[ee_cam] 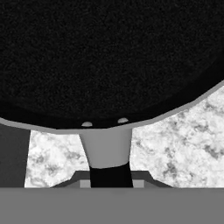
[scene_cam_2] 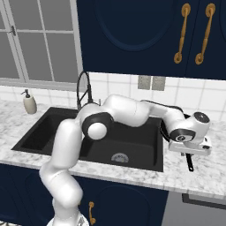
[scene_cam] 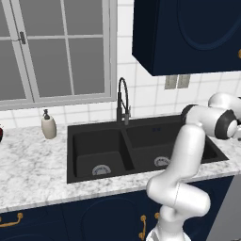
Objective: Pick the pan and sponge and place them into the sink. Then turn on the water.
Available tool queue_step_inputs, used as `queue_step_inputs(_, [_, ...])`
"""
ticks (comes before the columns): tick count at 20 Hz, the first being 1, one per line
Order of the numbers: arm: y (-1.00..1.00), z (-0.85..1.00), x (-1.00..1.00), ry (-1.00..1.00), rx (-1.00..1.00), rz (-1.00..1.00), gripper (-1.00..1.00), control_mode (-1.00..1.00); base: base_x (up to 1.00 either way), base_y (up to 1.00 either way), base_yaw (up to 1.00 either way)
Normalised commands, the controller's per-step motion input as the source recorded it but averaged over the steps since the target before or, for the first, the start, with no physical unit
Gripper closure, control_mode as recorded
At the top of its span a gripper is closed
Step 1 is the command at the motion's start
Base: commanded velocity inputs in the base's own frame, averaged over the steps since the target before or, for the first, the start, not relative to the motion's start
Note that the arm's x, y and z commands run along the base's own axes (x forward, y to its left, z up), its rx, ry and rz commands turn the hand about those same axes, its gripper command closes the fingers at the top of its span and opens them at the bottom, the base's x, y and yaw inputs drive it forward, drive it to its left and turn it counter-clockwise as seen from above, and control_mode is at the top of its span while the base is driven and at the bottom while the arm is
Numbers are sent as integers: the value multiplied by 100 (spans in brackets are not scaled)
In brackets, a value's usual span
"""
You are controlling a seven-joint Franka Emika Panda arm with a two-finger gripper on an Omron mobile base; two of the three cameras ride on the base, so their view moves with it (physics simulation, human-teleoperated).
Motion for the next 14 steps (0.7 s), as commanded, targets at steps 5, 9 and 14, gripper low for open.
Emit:
queue_step_inputs(5, [98, 0, -12, -1, -21, 23, 100, -100, 0, 0, 0])
queue_step_inputs(9, [98, 0, -8, 0, -23, 30, 100, -100, 0, 0, 0])
queue_step_inputs(14, [80, 0, 0, 0, -19, 31, 100, -100, 0, 0, 0])
